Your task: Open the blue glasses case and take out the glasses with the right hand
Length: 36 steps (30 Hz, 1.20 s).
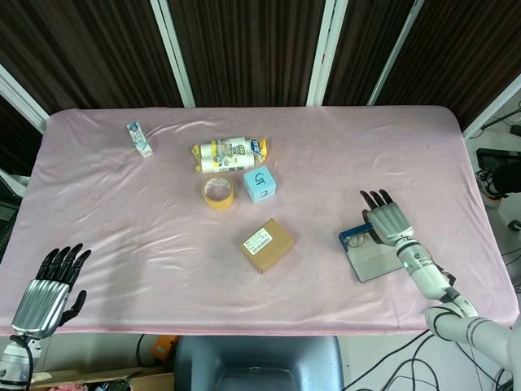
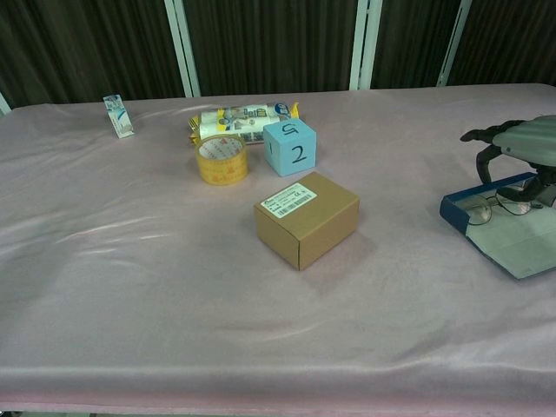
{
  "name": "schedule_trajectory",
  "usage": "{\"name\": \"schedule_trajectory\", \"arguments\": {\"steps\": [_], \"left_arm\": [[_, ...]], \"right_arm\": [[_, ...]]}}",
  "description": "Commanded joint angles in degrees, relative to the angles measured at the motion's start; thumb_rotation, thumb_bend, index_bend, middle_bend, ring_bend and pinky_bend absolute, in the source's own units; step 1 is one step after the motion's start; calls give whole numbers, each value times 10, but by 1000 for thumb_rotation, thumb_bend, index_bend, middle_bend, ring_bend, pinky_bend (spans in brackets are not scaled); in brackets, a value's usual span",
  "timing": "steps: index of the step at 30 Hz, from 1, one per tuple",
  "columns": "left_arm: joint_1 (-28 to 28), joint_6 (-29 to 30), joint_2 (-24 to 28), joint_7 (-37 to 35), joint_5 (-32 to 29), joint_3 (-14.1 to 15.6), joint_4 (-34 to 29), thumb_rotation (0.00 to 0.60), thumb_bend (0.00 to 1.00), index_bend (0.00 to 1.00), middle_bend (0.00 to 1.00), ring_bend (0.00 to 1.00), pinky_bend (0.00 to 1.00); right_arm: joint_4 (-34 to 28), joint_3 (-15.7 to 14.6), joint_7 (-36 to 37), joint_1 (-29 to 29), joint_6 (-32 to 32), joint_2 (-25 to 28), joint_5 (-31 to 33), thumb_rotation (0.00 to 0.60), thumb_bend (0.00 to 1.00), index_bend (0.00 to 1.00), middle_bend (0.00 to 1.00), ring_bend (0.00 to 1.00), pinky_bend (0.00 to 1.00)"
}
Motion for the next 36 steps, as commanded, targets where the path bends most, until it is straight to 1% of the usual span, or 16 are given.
{"name": "schedule_trajectory", "arguments": {"steps": [1,7,10,13,21,27,31,36], "left_arm": [[0,0,0,0,0,0,0,600,417,0,0,0,79],[0,0,0,0,0,0,0,600,417,0,0,0,80],[0,-1,0,0,-1,0,0,600,417,0,0,0,80],[0,-1,0,0,0,1,-1,600,417,0,0,0,80],[0,0,1,-3,0,1,-1,600,417,0,0,0,80],[-1,-2,2,-5,-1,1,0,600,418,0,0,0,80],[-1,-3,3,-5,-1,1,-1,600,417,0,0,0,80],[-1,-2,3,-6,-1,1,-1,600,417,0,0,0,80]], "right_arm": [[2,2,1,-2,8,-3,-1,600,584,595,23,0,0],[14,6,3,-8,32,-15,-3,600,584,592,30,0,0],[31,8,-2,-15,63,-31,-10,600,584,592,34,0,0],[52,10,-9,-21,108,-51,-26,600,584,592,34,0,0],[81,15,-18,-23,162,-77,-48,600,584,591,35,0,0],[124,15,-28,-28,222,-110,-74,600,584,591,34,0,0],[155,10,-30,-29,243,-133,-88,600,584,594,41,0,0],[178,8,-24,-30,255,-150,-96,600,584,600,46,0,0]]}}
